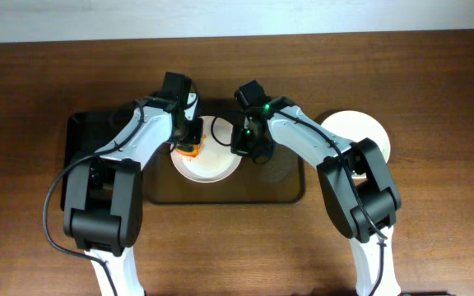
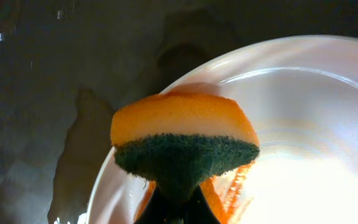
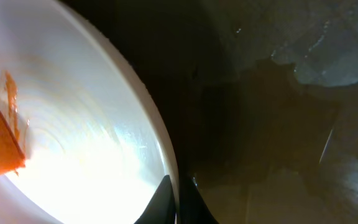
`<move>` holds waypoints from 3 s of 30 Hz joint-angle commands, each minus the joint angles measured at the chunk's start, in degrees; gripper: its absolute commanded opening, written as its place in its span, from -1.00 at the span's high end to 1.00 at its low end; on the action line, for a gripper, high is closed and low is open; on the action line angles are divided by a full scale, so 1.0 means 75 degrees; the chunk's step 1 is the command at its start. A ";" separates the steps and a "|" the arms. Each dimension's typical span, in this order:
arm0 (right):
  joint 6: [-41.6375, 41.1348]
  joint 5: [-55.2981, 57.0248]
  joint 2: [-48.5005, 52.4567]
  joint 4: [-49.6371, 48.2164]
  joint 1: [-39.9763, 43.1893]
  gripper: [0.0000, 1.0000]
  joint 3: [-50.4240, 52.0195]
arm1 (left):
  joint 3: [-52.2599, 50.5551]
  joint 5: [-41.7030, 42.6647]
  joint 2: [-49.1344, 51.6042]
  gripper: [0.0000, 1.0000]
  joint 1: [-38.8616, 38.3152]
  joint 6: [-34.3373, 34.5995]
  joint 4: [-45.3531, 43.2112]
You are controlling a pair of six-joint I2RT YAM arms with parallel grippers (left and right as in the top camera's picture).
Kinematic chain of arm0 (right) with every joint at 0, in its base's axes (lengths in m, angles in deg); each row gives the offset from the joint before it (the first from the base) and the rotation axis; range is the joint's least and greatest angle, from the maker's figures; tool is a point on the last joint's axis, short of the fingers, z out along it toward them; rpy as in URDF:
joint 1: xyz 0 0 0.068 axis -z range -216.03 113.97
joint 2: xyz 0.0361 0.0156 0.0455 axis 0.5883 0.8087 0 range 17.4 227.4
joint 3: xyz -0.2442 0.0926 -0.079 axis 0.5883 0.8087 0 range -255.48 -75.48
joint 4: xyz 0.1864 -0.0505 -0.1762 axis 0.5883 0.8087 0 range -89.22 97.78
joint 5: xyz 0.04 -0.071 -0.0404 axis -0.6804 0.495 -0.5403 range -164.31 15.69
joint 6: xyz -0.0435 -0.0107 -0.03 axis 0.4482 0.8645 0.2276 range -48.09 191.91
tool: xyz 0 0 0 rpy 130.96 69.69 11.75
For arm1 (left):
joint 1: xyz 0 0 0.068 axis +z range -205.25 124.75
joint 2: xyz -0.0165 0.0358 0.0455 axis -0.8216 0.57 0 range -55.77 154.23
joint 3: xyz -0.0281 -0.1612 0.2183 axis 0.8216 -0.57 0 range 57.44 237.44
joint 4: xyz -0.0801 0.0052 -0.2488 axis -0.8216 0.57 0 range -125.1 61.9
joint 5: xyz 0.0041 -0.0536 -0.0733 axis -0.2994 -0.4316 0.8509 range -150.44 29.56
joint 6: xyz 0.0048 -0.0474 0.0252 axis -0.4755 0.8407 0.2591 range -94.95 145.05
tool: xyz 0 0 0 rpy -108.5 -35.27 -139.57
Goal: Clean dirty plates on tray and stack at the side
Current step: 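Scrub the held plate with the sponge in the left gripper, then carry the plate right with the right gripper and stack it on the pile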
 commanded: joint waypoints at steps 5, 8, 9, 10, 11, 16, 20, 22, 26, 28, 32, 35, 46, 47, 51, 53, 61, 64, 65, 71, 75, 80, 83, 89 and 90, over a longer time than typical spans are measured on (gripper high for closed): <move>-0.0032 0.0370 0.0312 0.0009 -0.0050 0.92 0.0309 | -0.0300 0.1804 0.0020 1.00 -0.0017 -0.1207 0.0694; -0.0032 0.0367 0.0312 0.0006 -0.0050 0.92 0.0309 | -0.0300 0.2739 0.0020 1.00 -0.0087 -0.1635 0.0810; -0.0026 0.0367 0.0312 0.0006 -0.0050 0.92 0.0309 | -0.0300 0.2836 0.0020 1.00 -0.0090 -0.1632 0.0766; -0.0012 0.0367 0.0312 0.0003 -0.0050 0.92 0.0309 | -0.0300 0.2844 0.0020 1.00 -0.0093 -0.1556 0.0676; -0.0009 0.0364 0.0312 0.0006 -0.0050 0.92 0.0309 | -0.0300 0.2847 0.0020 1.00 -0.0093 -0.1510 0.0484; -0.0009 0.0364 0.0312 0.0032 -0.0055 0.92 0.0309 | -0.0300 0.2244 0.0020 1.00 -0.0093 -0.1483 -0.0758; 0.0038 0.0364 0.0312 0.0035 -0.0055 0.92 0.0309 | -0.0300 0.0420 0.0020 1.00 -0.0093 -0.1376 -0.1408; 0.0111 0.0364 0.0312 0.0035 -0.0055 0.92 0.0309 | -0.0300 -0.0705 0.0020 1.00 -0.0093 -0.0740 -0.1236; 0.0108 0.0367 0.0312 0.0026 -0.0055 0.92 0.0309 | -0.0300 -0.1419 0.0020 1.00 -0.0041 0.0446 -0.0055; 0.0108 0.0367 0.0312 0.0023 -0.0055 0.91 0.0309 | -0.0300 -0.0959 0.0020 1.00 -0.0044 0.0440 0.0560; 0.0108 0.0367 0.0312 0.0003 -0.0055 0.92 0.0309 | -0.0300 0.0740 0.0020 1.00 -0.0035 -0.0160 0.1361; 0.0108 0.0367 0.0312 0.0003 -0.0055 0.91 0.0309 | -0.0300 0.3241 0.0020 1.00 -0.0052 -0.1256 0.1571; 0.0192 0.0370 0.0312 -0.0055 -0.0055 0.91 0.0309 | -0.0300 0.1731 0.0035 1.00 0.0017 0.0551 0.0233; 0.0192 0.0370 0.0312 -0.0058 -0.0055 0.92 0.0309 | -0.0300 0.1393 0.0035 1.00 0.0093 0.0647 -0.0041; 0.0192 0.0370 0.0312 -0.0055 -0.0055 0.92 0.0312 | -0.0300 -0.0332 0.0035 1.00 0.0189 0.0726 -0.0947; 0.0192 0.0370 0.0312 -0.0055 -0.0055 0.92 0.0312 | -0.0300 -0.1078 0.0035 1.00 0.0189 0.0726 -0.1081; 0.0192 0.0367 0.0312 -0.0052 -0.0055 0.91 0.0312 | -0.0300 0.0711 0.0035 1.00 0.0189 0.0551 0.1154; 0.0192 0.0367 0.0312 -0.0050 -0.0055 0.92 0.0312 | -0.0300 0.2600 0.0035 1.00 0.0189 -0.0274 0.1524; 0.0192 0.0364 0.0312 -0.0052 -0.0055 0.92 0.0312 | -0.0300 0.3194 0.0035 1.00 0.0195 -0.0527 0.1530; 0.0402 0.0309 0.0312 -0.0044 -0.0055 0.92 0.0312 | 0.0210 0.3162 0.0032 1.00 0.0606 0.0020 0.1291; 0.0396 0.0306 0.0312 -0.0026 -0.0055 0.92 0.0312 | 0.1440 0.3031 0.0032 1.00 0.1215 0.0041 0.1405; 0.0396 0.0312 0.0315 -0.0181 -0.0055 0.92 0.0312 | 0.2570 0.2620 0.0032 1.00 0.1614 0.0041 0.1868; 0.0393 0.0306 0.0344 -0.0163 -0.0061 0.92 0.0312 | 0.2567 0.2562 0.0035 1.00 0.1635 0.0035 0.2060; 0.1084 -0.0061 -0.0396 0.0181 0.0224 0.92 0.0303 | 0.2553 0.2090 0.0035 1.00 0.1632 0.0038 0.2556; 0.1253 -0.0052 -0.0694 0.0210 0.0309 0.92 0.0303 | 0.2553 0.2092 0.0035 1.00 0.1632 0.0038 0.2556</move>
